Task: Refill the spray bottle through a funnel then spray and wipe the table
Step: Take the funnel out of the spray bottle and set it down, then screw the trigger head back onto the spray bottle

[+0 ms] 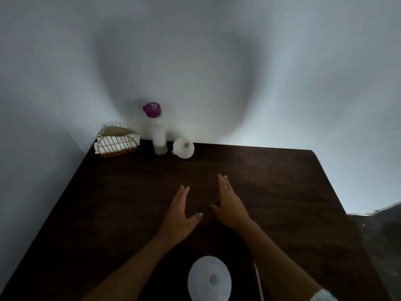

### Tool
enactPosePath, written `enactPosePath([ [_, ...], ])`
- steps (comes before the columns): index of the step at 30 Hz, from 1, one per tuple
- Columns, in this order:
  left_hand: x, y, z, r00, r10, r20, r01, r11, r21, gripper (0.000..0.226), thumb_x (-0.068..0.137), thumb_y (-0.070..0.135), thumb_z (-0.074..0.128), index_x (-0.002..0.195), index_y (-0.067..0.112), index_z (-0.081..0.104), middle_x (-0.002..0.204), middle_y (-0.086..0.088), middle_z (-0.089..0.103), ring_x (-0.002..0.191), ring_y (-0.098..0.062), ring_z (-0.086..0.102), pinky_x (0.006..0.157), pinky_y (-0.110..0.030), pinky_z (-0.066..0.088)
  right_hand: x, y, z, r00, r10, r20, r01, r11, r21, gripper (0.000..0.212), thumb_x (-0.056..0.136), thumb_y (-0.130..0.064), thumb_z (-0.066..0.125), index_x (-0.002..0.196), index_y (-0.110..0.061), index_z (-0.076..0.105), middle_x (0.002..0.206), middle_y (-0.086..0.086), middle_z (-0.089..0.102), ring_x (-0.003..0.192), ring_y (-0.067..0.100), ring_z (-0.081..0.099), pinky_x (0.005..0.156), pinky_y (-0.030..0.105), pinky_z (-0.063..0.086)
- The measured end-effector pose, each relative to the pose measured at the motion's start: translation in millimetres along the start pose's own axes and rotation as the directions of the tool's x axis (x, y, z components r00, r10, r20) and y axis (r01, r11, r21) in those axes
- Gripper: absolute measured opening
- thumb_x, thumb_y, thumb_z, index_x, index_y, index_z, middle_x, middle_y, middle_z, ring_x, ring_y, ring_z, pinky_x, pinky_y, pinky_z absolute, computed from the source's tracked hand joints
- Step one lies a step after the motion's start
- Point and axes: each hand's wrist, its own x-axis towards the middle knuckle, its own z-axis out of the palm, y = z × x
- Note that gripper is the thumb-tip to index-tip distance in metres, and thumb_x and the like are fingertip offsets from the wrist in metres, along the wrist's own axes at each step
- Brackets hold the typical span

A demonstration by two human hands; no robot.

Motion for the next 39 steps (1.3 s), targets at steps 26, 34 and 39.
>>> enactPosePath([
  [26, -144.5, 0.8, 63.1, 0.993, 0.067, -0.101, -0.07, 0.997, -0.023, 0.046, 0.085, 0.021, 0.063, 0.129, 0.017, 0.049, 0.13, 0.0, 0.053, 0.116, -0.009, 0.047, 0.093, -0.018, 0.034, -139.4, 80.7, 18.9, 0.978, 0.122, 0.17, -0.092, 0.98, -0.177, 0.034, 0.09, -0.031, 0.053, 0.124, -0.036, 0.053, 0.144, 0.013, 0.034, 0.131, 0.034, 0.032, 0.107, 0.043, 0.035],
  [34, -143.4, 1.2, 60.1, 0.996, 0.017, -0.086, -0.017, 1.0, 0.007, 0.034, 0.084, 0.021, 0.064, 0.117, 0.019, 0.056, 0.114, 0.002, 0.06, 0.105, -0.013, 0.055, 0.089, -0.026, 0.043, -112.4, 83.1, 16.6, 0.977, 0.138, 0.162, -0.098, 0.968, -0.231, 0.046, 0.096, -0.029, 0.044, 0.14, -0.036, 0.03, 0.138, 0.018, 0.042, 0.119, 0.034, 0.046, 0.101, 0.044, 0.042],
  [39, -141.6, 0.9, 60.5, 0.996, -0.002, -0.091, 0.003, 1.0, 0.017, 0.036, 0.082, 0.021, 0.066, 0.116, 0.019, 0.056, 0.112, 0.002, 0.061, 0.105, -0.012, 0.056, 0.09, -0.026, 0.044, -96.6, 76.4, 14.4, 0.986, 0.16, 0.054, -0.153, 0.98, -0.126, 0.055, 0.094, -0.023, 0.05, 0.142, -0.026, 0.025, 0.116, 0.013, 0.059, 0.091, 0.023, 0.061, 0.077, 0.036, 0.055],
])
